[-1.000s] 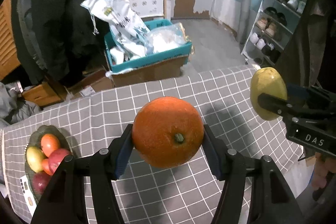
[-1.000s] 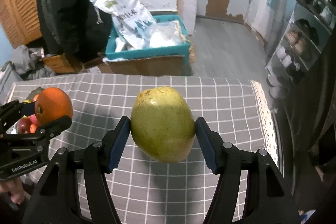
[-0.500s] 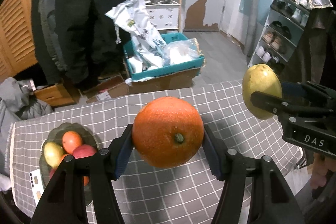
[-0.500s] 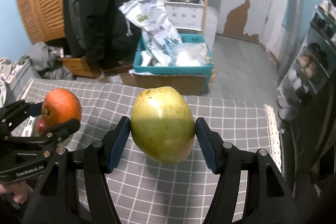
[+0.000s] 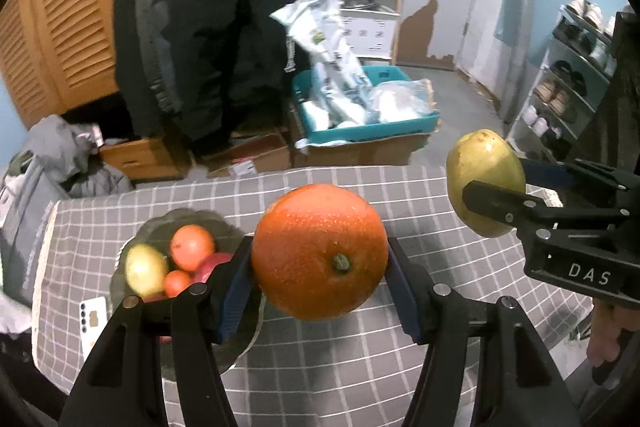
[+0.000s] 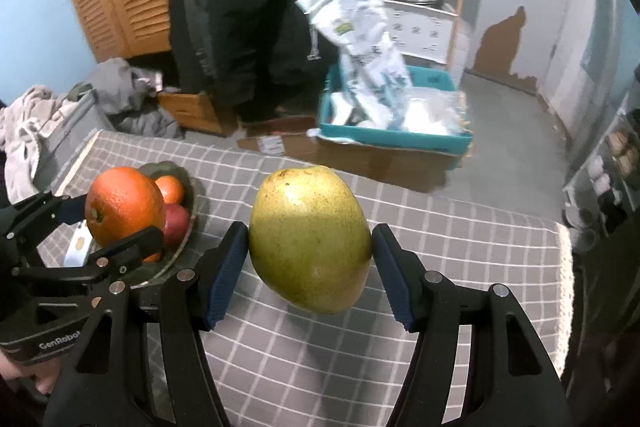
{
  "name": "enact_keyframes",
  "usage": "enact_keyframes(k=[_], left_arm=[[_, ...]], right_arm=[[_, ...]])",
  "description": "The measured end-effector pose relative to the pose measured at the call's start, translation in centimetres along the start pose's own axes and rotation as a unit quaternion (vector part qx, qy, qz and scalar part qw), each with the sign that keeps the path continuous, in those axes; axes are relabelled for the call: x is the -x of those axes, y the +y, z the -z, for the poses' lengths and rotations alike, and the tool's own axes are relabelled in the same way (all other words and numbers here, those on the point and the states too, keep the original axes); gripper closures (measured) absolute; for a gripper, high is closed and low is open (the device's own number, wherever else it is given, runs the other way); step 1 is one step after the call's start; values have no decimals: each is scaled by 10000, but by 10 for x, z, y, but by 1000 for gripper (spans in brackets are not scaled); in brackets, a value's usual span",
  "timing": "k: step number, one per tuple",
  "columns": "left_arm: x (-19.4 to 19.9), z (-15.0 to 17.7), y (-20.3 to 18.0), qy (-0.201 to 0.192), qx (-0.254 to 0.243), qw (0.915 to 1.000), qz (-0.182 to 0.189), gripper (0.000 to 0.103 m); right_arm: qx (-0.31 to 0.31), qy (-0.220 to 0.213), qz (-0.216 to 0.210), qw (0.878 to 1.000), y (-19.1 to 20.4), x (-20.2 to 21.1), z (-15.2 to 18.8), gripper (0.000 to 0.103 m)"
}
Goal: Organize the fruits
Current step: 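Lift the pear and orange and carry both toward the green bowl, then lower the orange and pear into the bowl and open both tools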
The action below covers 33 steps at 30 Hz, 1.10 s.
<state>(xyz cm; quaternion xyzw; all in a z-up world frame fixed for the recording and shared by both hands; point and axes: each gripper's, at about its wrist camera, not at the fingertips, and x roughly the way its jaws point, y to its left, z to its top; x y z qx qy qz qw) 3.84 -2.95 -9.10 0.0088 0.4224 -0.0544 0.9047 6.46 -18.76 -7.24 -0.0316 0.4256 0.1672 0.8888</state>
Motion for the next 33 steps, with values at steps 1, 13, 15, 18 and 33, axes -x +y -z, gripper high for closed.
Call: enact_keyframes(k=[1, 13, 15, 18, 33], left_arm=[[0, 2, 7, 25, 53, 10000, -37, 39], [-3, 27, 70, 208, 541, 9973, -447, 39], [-6, 32, 81, 275, 648, 9964, -463, 39], [-13, 41, 97, 382, 784, 9948, -519, 39], [-57, 84, 150, 1095, 1383, 9834, -415, 39]], right_arm=[[14, 15, -42, 10000, 3, -2, -1, 39], [262, 224, -535, 9980, 62, -38, -22, 41], [333, 288, -620, 9971, 75, -46, -23, 41], [395, 377, -689, 9961, 88, -59, -25, 41], [618, 1019, -1138, 9863, 151, -125, -13, 42]])
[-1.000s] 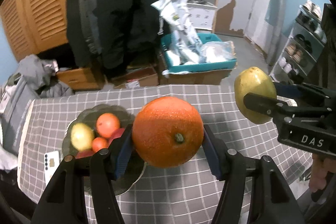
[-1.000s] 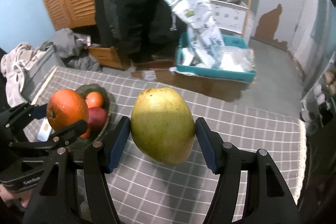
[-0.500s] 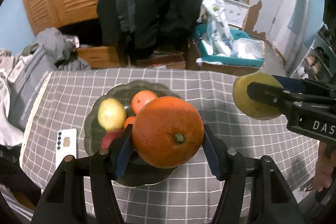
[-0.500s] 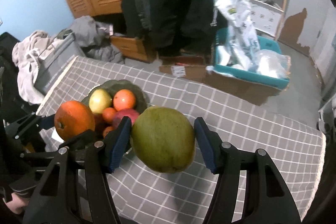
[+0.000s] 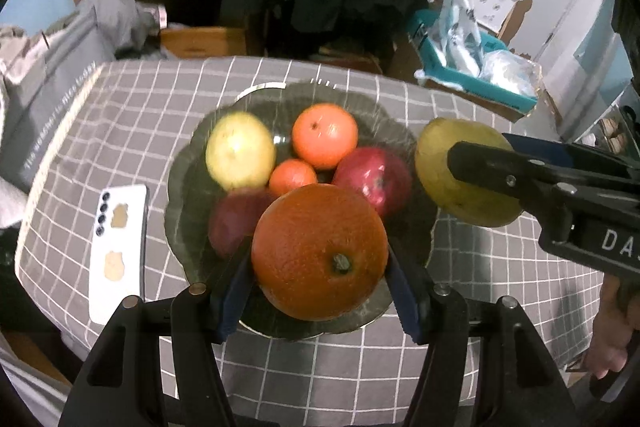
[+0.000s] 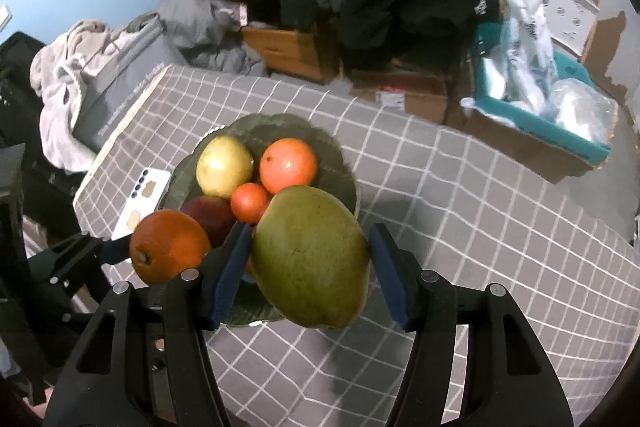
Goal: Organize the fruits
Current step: 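Lower the orange and pear into the bowl and open both tools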
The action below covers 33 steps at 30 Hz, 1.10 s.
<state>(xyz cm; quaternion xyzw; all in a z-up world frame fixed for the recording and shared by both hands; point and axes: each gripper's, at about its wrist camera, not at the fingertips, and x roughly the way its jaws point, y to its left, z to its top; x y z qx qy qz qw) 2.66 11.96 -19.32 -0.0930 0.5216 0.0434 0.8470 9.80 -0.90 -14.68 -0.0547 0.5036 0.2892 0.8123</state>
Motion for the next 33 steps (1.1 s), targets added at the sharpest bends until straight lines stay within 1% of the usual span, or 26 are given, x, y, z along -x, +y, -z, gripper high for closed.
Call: enact_keyframes(k=[5, 9, 11, 12, 13, 15, 16, 17, 18, 19, 20, 21, 22, 23, 27, 31, 33], left_arm=[[-11, 3, 9, 236, 118, 9996, 22, 39], [-18, 5, 16, 392, 210, 9990, 5, 39], [-22, 6, 20, 473, 290, 9984, 69, 39], [-24, 6, 22, 511, 337, 9981, 107, 39], [-26, 6, 24, 541, 367, 9978, 134, 39], [-31, 7, 26, 644, 425, 9969, 154, 38], [-32, 8, 28, 681, 460, 9966, 82, 38], [-35, 9, 29, 765, 451, 9960, -122, 33], [-34, 9, 31, 718, 469, 9962, -136, 33], [-30, 8, 33, 608, 513, 9968, -5, 31], [-27, 8, 34, 556, 527, 9970, 63, 27], [-24, 7, 34, 491, 511, 9975, 41, 23], [-21, 6, 34, 423, 486, 9979, -38, 18], [-17, 6, 33, 346, 471, 9982, -111, 17], [-13, 4, 35, 320, 516, 9981, -39, 17], [-6, 1, 35, 281, 497, 9984, -37, 17], [-1, -1, 33, 201, 478, 9986, -87, 17]], right_arm=[[47, 129, -39, 9999, 10, -16, -2, 42], [55, 160, -61, 9998, 14, -20, -5, 44], [57, 147, -88, 9998, 16, -21, -7, 53], [46, 106, -195, 9997, 16, -20, -9, 69], [30, 96, -225, 9997, 17, -19, -11, 80], [28, 74, -102, 9999, 18, -18, -18, 79], [29, 107, -147, 9998, 18, -20, -19, 79], [-5, 241, -262, 9994, 16, -26, -21, 79], [-44, 302, -288, 9991, 15, -30, -21, 79], [-83, 334, -279, 9990, 13, -34, -20, 79], [-108, 364, -275, 9989, 12, -37, -18, 79], [-146, 403, -294, 9986, 11, -39, -16, 79], [-170, 422, -314, 9985, 11, -41, -14, 79], [-172, 424, -320, 9984, 12, -41, -14, 79], [-71, 350, -307, 9989, 17, -35, -14, 79], [-2, 246, -232, 9994, 20, -28, -16, 79], [19, 185, -201, 9996, 21, -21, -17, 79]])
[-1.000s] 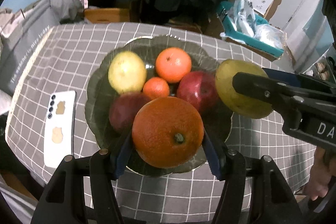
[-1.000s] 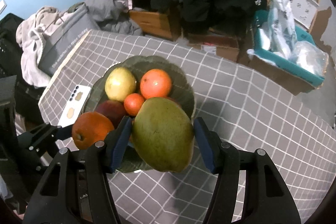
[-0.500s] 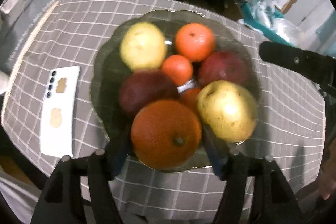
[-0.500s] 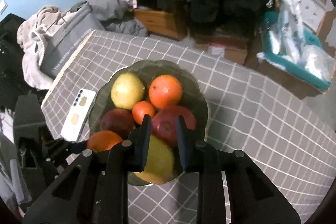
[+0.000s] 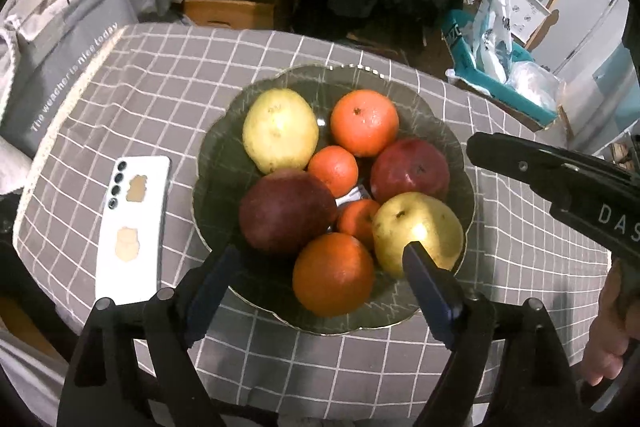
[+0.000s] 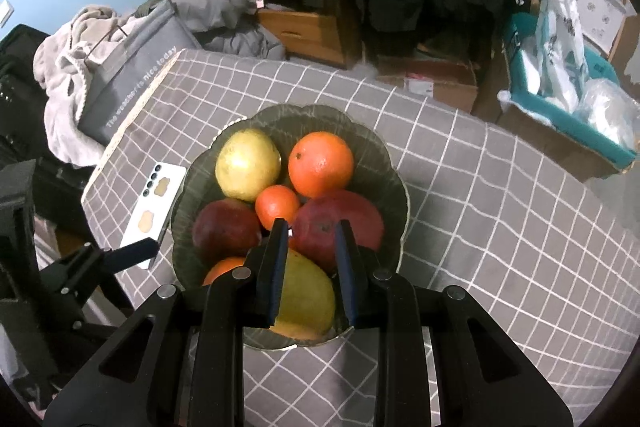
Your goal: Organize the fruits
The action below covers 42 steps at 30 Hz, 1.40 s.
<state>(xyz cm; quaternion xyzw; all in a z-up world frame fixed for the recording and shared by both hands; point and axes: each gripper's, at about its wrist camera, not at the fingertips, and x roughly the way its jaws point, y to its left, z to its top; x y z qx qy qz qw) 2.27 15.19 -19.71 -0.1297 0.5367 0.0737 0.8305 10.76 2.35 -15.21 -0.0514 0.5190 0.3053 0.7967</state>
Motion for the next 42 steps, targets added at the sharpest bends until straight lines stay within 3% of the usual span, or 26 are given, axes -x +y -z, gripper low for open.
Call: enact_keyframes(k=[12, 16, 25, 33, 42], left_arm=[[62, -12, -10, -778, -104, 9969, -33, 16], [84, -15, -15, -1068, -156, 9941, -33, 11], [134, -19, -30, -1760, -322, 9839, 11, 2], [168, -19, -45, -2211, -487, 9740, 24, 1], [196, -19, -59, -2573, -603, 9644, 67, 1]], right_arm=[[99, -555, 227, 9982, 0, 58, 0, 63], [136, -774, 322, 9964, 1, 81, 1, 59], [282, -1294, 471, 9901, 7, 131, 4, 41], [251, -1812, 640, 9811, -1, 178, 13, 27], [157, -2350, 1035, 9663, -13, 224, 29, 26]])
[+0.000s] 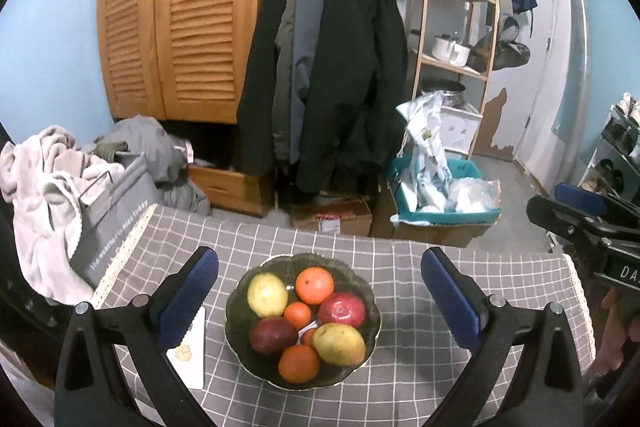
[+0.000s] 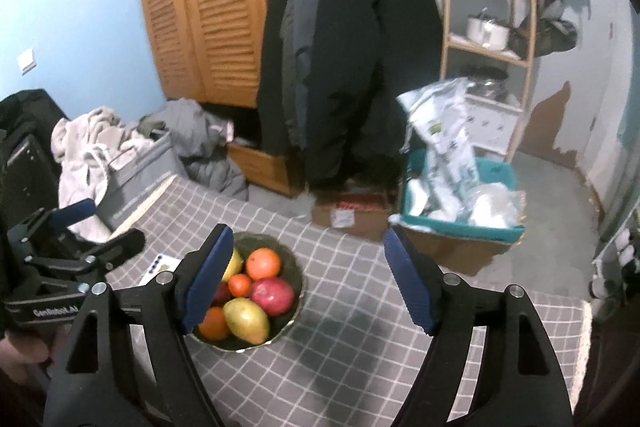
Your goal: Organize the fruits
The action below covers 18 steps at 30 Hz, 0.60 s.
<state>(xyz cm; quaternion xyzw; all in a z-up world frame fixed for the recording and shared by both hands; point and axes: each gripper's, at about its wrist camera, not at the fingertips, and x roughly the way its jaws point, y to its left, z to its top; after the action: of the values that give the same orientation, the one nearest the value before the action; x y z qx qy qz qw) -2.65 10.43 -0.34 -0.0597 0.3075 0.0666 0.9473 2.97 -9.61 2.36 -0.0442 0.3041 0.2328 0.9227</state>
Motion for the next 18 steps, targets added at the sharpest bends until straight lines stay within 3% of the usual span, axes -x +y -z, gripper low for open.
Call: enact_keyframes(k=[6, 18], left_arm=[[9, -6, -8, -129, -17, 9999, 23, 1], [19, -13, -26, -325, -191, 9993, 41, 1]], right_arm=[[137, -257, 621, 9976, -11, 19, 6, 25], [-79, -464, 982, 9940, -39, 37, 15, 25]])
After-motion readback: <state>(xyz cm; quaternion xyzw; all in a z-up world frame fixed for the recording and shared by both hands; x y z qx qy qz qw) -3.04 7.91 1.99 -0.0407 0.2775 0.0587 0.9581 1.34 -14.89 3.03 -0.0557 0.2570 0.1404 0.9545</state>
